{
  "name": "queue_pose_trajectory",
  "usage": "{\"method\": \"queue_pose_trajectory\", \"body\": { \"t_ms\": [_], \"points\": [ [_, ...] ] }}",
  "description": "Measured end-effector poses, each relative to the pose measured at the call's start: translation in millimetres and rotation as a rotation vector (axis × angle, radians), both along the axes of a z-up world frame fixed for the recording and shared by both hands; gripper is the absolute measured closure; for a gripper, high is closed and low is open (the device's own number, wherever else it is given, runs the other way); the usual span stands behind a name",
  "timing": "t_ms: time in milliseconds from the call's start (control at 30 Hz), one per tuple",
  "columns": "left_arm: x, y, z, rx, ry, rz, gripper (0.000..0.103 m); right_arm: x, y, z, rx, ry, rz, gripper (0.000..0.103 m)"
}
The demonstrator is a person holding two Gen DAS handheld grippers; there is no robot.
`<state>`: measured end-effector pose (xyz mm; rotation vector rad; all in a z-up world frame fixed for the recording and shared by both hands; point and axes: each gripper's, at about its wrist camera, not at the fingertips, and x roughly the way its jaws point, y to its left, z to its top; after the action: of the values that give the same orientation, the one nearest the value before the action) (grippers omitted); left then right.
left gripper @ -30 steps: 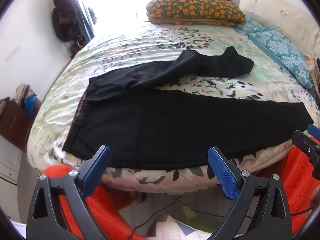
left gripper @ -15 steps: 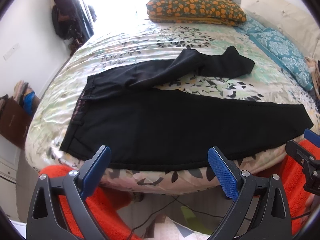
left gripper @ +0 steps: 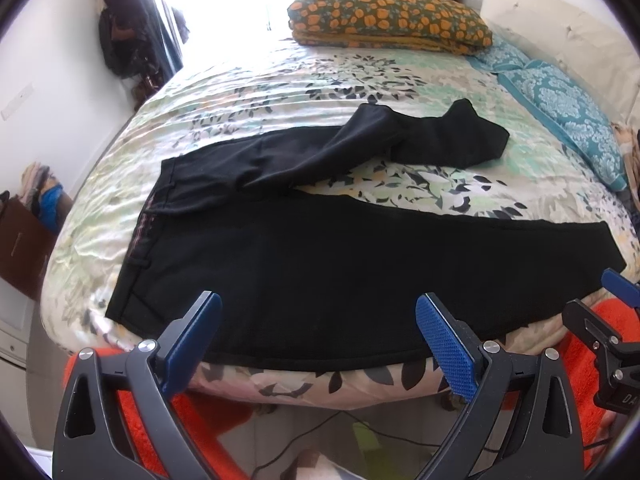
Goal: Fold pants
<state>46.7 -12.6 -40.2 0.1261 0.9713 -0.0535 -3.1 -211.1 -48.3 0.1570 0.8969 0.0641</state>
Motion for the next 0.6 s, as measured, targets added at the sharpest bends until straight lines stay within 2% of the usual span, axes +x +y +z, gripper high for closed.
{"method": "queue_pose_trajectory", "body": {
  "t_ms": [100, 200, 300, 433, 600],
  "points": [
    [8, 0, -5, -0.008, 0.008, 0.008, 0.004, 17, -20, -9, 0.119, 0.01, 0.025, 0.0],
    [16, 2, -10, -0.019, 0.012, 0.017, 0.004, 44, -59, -16, 0.244, 0.011, -0.021, 0.0],
    [27, 2, -13, -0.017, 0.013, 0.026, 0.004, 84, -98, -19, 0.254, 0.01, -0.055, 0.0],
    [49, 2, -18, -0.015, 0.012, 0.046, 0.004, 170, -168, -35, 0.265, 0.028, -0.103, 0.0],
    [68, 0, -26, -0.025, 0.031, 0.07, 0.004, 291, -270, -93, 0.34, 0.161, -0.259, 0.0]
  ]
}}
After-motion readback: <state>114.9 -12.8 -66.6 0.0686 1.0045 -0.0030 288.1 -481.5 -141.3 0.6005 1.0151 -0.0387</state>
